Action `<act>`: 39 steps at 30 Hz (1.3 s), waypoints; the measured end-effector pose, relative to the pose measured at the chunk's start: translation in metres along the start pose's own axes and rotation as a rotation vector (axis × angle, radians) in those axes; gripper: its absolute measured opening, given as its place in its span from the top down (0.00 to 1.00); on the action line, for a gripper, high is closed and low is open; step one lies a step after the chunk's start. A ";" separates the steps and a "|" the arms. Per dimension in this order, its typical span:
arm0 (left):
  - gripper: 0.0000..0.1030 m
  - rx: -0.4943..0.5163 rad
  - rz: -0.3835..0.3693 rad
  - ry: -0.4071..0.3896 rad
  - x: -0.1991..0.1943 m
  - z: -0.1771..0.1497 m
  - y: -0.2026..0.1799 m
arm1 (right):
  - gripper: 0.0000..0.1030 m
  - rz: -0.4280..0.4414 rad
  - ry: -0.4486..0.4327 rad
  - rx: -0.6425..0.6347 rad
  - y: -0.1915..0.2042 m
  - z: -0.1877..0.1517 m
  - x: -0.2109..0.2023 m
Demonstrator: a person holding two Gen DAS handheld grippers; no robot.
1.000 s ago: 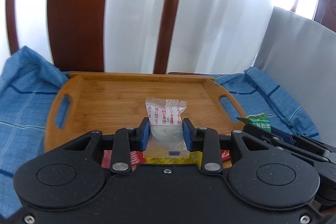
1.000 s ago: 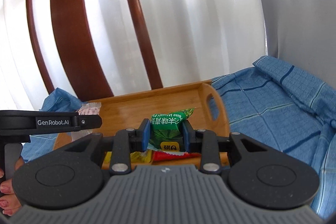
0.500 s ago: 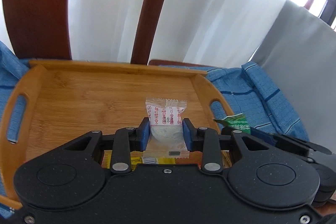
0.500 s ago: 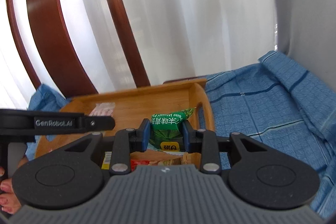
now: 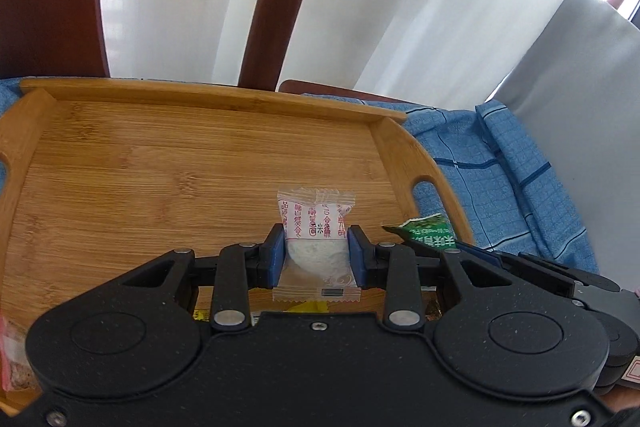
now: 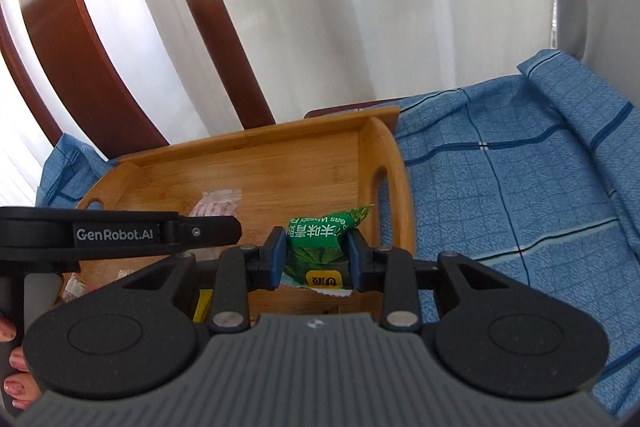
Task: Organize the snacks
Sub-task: 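Lift both packets and carry them over the bamboo tray, then open both grippers to drop the packets into the tray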
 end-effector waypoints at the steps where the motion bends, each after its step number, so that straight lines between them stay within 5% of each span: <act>1: 0.69 0.001 0.003 0.000 0.001 0.000 0.000 | 0.64 0.003 0.004 -0.005 0.000 0.000 0.001; 23: 0.69 0.009 0.003 -0.001 0.010 -0.001 0.000 | 0.56 0.044 0.019 -0.097 0.007 -0.002 0.013; 25: 0.63 0.016 0.007 -0.002 0.010 -0.001 -0.001 | 0.54 0.045 0.016 -0.101 0.008 -0.002 0.013; 27: 0.58 0.024 0.015 -0.013 0.007 -0.001 -0.002 | 0.40 0.047 0.013 -0.102 0.009 -0.002 0.011; 39: 0.13 0.077 0.063 -0.137 -0.044 -0.010 0.005 | 0.21 0.024 -0.073 -0.140 0.022 -0.005 -0.018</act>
Point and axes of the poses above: each gripper's, at about its wrist camera, not at the fingertips, and x roughly the way its jaws point, y to its left, z to its top, the point moved 7 cm from there along x, roughly the way its jaws point, and after that the axes turned 7 degrees about y, right-handed, at the moved point
